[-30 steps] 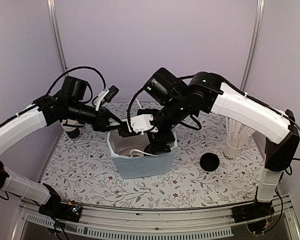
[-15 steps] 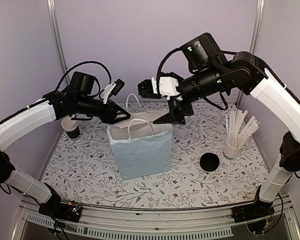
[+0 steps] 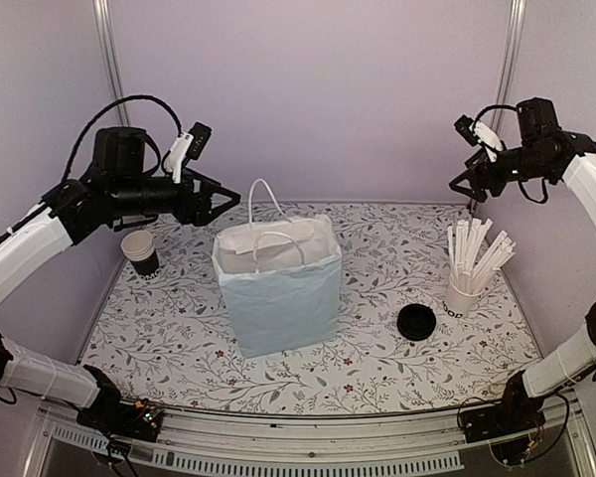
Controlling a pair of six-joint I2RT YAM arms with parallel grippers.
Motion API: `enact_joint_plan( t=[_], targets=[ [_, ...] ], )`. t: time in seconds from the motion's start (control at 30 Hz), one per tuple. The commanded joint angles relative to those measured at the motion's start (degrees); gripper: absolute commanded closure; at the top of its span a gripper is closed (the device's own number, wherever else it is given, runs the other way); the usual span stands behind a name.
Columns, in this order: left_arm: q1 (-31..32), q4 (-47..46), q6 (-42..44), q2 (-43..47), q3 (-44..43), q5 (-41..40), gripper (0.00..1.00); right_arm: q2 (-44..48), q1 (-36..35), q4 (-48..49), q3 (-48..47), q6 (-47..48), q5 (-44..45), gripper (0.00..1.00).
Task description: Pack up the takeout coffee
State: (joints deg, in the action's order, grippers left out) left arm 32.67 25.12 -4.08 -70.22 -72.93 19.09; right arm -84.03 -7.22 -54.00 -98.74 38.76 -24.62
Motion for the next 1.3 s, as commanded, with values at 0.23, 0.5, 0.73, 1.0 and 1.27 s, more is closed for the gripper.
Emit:
enact_joint_plan(
  t=[0.23,0.5,0.73,1.0,1.27],
  targets=[
    [-3.2,0.0,0.3,2.6,-0.2,-5.5,0.22,20.6,5.4,-17.7,14.3,10.0,-12.6,0.24],
    [-3.3,-4.2,-3.2,4.2,5.0,-3.9,0.23,24.0,5.4,-19.6,22.8,14.0,0.2,0.28],
    [-3.3,-5.1,-3.2,3.9,6.0,-3.1,0.23,23.6,5.4,-20.1,24.3,14.9,7.3,0.34],
    [-3.3,-5.9,-3.2,3.6,6.9,-1.7,0.24,23.2,5.4,-20.9,26.5,15.2,8.8,0.47],
    [-3.3,-7.8,-4.0,3.5,8.3,0.1,0.25,22.6,5.4,-21.0,26.6,14.6,8.6,0.81]
  ],
)
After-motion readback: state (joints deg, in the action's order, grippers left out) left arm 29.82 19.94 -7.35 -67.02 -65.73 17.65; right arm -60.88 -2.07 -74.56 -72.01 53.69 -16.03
